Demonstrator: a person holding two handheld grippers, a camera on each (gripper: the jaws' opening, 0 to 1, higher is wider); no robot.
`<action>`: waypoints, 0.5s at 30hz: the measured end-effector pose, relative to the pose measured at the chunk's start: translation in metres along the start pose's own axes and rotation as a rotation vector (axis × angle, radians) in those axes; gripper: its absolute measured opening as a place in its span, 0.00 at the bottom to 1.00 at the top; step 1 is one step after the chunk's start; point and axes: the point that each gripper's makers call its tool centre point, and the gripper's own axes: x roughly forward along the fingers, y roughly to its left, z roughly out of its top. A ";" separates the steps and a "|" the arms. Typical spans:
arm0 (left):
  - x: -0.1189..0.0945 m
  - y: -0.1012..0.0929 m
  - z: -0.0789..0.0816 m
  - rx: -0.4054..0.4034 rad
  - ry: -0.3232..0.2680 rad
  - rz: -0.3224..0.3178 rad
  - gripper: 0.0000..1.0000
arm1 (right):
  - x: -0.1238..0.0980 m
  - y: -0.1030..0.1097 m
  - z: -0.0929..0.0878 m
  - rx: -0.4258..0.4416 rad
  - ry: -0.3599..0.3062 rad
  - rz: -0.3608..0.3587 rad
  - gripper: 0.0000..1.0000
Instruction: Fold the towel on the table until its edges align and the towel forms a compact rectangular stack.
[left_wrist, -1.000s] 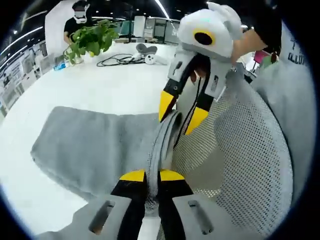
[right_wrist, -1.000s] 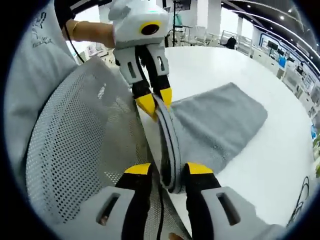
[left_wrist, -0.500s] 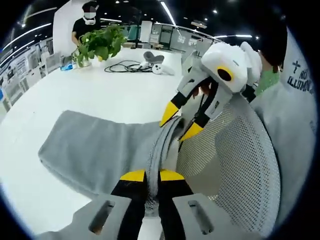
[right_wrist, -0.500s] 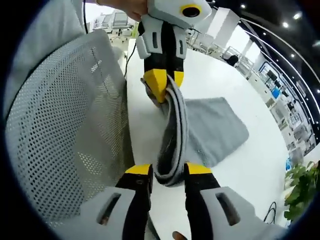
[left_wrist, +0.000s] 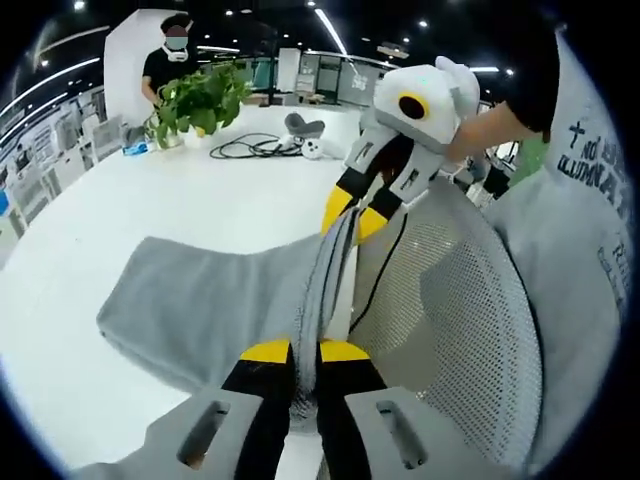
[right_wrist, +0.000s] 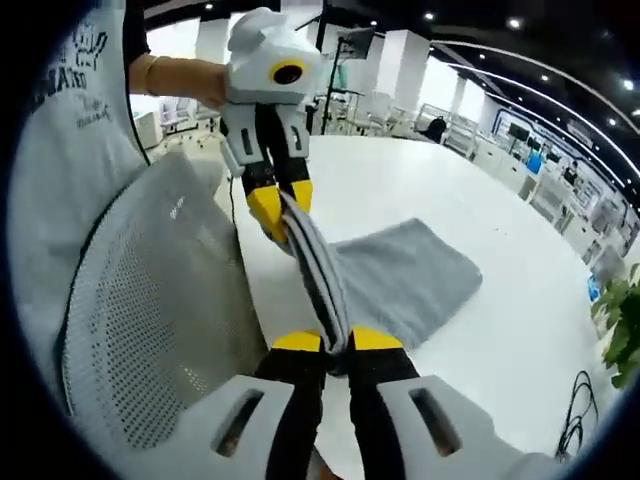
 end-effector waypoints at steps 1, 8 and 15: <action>-0.005 0.001 0.003 -0.001 -0.005 0.009 0.07 | -0.002 0.001 0.003 0.007 -0.007 0.007 0.06; -0.029 -0.001 0.015 0.028 -0.009 0.013 0.07 | -0.015 0.011 0.030 0.076 -0.083 0.052 0.06; -0.048 -0.003 0.027 0.036 -0.001 -0.013 0.07 | -0.029 0.019 0.056 0.150 -0.135 0.109 0.06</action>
